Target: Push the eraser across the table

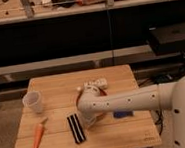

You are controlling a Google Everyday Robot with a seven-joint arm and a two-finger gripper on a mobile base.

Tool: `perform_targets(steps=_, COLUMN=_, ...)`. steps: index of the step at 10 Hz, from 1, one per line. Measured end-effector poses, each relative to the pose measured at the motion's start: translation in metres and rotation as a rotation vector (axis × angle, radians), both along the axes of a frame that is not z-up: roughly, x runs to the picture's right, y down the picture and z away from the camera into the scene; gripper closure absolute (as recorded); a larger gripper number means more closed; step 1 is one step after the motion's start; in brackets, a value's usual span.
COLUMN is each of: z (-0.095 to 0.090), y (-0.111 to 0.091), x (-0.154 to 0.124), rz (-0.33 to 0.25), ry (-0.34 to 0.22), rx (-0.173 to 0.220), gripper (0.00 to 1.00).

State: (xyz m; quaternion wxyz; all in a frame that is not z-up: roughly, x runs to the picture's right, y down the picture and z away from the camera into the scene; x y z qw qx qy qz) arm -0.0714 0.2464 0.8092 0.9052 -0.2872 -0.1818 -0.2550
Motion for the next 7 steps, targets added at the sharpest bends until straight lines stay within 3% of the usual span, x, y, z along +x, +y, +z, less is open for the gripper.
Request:
perform_targets(steps=4, z=-0.002, y=0.004, x=0.017, rz=-0.005, ry=-0.001, rx=-0.005, gripper=1.0)
perform_targets(steps=7, z=-0.001, y=0.003, x=0.002, rz=-0.011, ry=-0.009, rx=-0.002, gripper=1.0)
